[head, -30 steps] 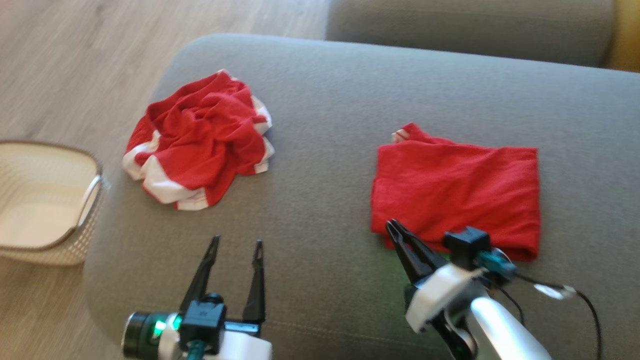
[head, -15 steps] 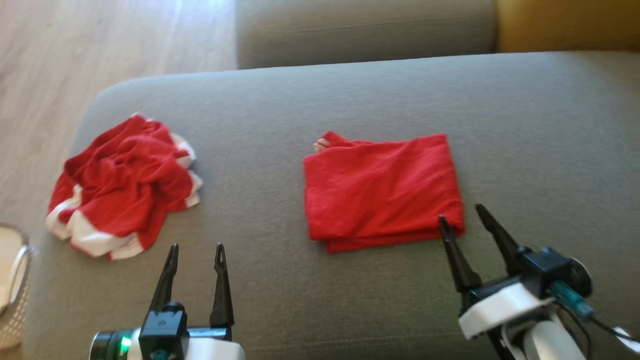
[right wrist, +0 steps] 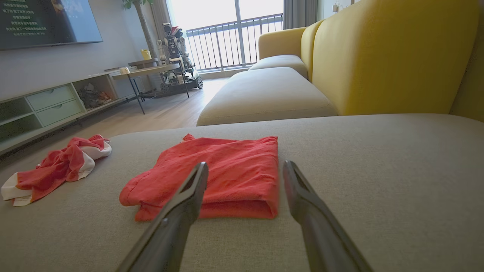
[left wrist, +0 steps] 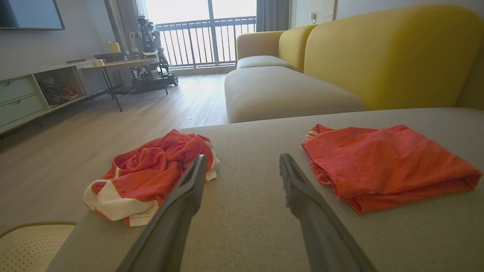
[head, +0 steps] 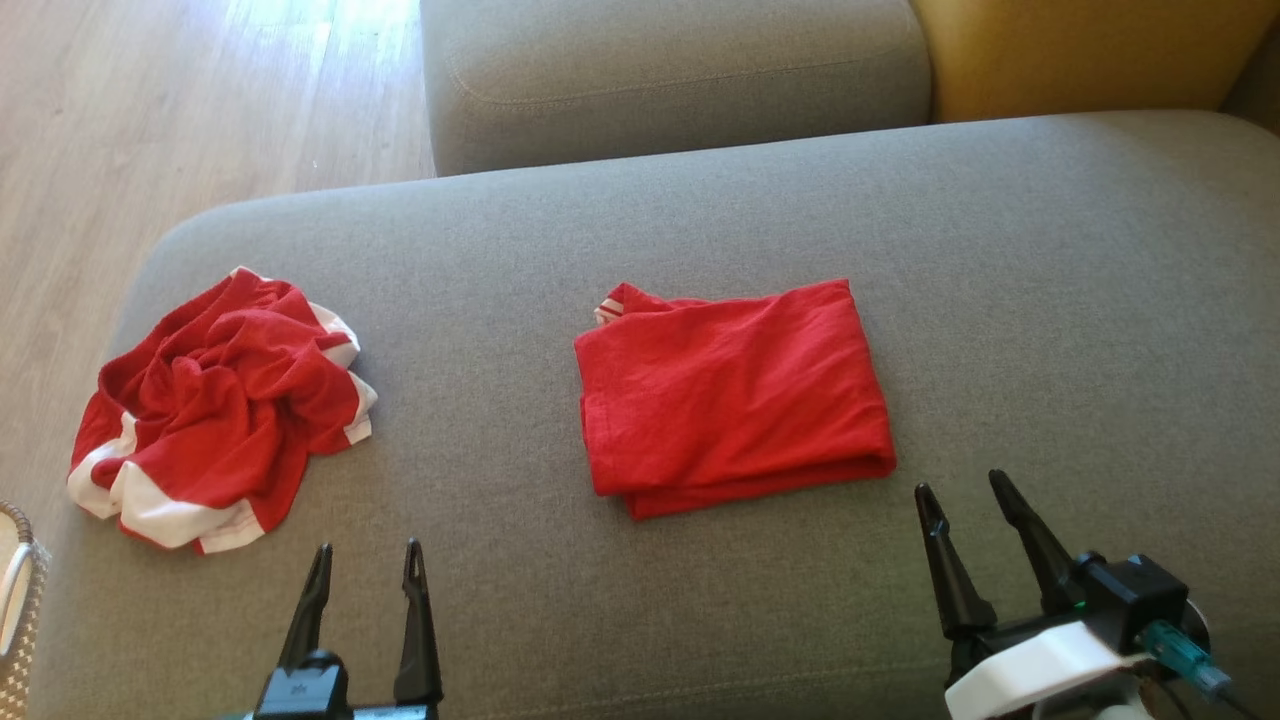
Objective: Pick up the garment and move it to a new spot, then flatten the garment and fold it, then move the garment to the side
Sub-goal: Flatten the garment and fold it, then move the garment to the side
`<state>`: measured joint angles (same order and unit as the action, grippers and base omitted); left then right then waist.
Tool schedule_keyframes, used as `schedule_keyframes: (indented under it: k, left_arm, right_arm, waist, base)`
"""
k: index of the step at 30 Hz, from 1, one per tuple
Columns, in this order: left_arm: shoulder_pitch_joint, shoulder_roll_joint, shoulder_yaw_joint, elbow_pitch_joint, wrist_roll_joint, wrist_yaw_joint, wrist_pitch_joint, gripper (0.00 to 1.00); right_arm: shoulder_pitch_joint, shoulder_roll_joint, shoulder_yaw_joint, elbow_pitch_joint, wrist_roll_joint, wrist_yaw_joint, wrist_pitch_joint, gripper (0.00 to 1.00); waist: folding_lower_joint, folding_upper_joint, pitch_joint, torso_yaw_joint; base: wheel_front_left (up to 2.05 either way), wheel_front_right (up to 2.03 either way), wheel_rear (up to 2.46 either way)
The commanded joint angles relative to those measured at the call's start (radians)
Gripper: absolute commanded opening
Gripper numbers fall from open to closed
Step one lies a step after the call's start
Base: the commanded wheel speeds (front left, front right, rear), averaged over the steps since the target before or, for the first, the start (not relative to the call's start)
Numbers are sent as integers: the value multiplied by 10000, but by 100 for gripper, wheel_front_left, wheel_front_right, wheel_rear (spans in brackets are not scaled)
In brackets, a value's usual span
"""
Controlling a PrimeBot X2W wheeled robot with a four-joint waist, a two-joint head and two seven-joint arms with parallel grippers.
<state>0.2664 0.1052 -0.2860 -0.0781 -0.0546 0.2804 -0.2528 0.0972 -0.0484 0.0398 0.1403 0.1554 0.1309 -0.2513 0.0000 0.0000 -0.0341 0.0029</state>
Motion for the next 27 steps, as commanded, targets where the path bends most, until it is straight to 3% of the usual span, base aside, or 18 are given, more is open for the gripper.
schedule_keyframes:
  k: [1, 27]
  left_arm:
    - [-268, -136, 408, -259, -14, -41, -90, 100]
    - [61, -434, 954, 83, 145, -656, -90, 100]
  right_arm:
    - [-188, -22, 295, -236, 155, -2, -104, 100]
    - [-51, -19, 425, -64, 660, -2, -105, 100]
  waist:
    - [0, 0, -15, 10]
    - [0, 0, -151, 431]
  base:
    - [0, 0, 0]
    - [0, 0, 0]
